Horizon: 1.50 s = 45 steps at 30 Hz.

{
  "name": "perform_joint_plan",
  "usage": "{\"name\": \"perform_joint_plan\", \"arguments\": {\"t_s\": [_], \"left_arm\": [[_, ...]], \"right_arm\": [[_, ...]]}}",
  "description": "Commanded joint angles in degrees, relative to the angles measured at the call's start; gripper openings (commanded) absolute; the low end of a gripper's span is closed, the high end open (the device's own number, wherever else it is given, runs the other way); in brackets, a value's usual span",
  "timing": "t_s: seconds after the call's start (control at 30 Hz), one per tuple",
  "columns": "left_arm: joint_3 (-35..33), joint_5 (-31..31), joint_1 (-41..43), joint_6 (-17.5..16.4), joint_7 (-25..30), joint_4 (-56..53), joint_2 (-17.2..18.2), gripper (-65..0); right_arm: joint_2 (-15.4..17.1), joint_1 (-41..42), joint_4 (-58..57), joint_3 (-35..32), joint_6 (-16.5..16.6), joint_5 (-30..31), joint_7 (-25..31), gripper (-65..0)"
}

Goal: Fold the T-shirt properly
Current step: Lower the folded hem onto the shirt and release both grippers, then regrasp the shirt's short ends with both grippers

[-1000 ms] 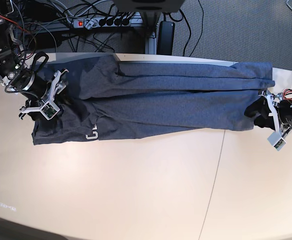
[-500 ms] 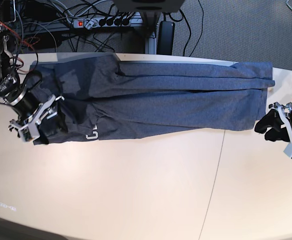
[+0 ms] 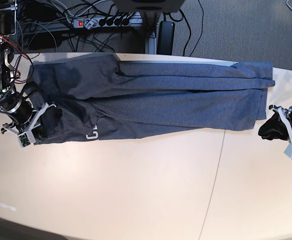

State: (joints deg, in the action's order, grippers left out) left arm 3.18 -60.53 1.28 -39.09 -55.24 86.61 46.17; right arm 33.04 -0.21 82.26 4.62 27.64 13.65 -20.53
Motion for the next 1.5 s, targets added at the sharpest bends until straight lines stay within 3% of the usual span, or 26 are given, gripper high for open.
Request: {"name": "perform_joint_plan", "arguments": {"t_s": [0.0,0.1,0.33,0.6,0.77,0.93,1.17,1.47], "left_arm": [[0.66,-0.57,-0.79,-0.91,1.22,0.72,1.29,-56.5],[0.66,1.27,-0.22,-0.91,1.2,0.72,1.33,-60.2],[0.66,1.81,3.3,-0.91,1.46,0.7,1.29,-58.9],[0.66,2.56,4.61,-0.91,1.44,0.7,1.31,-33.1],[0.66,5.33,4.63,-0.91,1.42,0.63,1.31,-32.9],[0.66,3.82,5.22,-0.91,-1.73,0.42,1.36,-32.9],[0.79,2.97,11.19,-0.91,-1.53,0.37,1.57,-32.9],[9.25,2.47,12.24,-0.91,-0.61,-4.42,1.31,-32.9]], "right_arm": [[1.14,1.51,-1.03,0.7,4.04,0.24,1.33,-65.0],[1.22,1.22,-4.57,1.33,3.87,0.31,1.36,-65.0],[1.05,-0.31,-5.2,2.05,3.93,6.6,1.16,-65.0],[1.09,-0.26,-4.74,2.05,4.11,10.45,0.79,-65.0],[1.07,-0.15,0.13,2.08,4.13,12.35,0.79,-65.0],[1.03,-0.15,7.67,2.05,4.17,14.51,-0.7,-65.0],[-0.63,-0.33,10.29,2.01,4.33,15.91,-4.26,-65.0],[-2.49,-0.31,10.29,1.99,4.33,15.96,-5.22,-65.0]]}}
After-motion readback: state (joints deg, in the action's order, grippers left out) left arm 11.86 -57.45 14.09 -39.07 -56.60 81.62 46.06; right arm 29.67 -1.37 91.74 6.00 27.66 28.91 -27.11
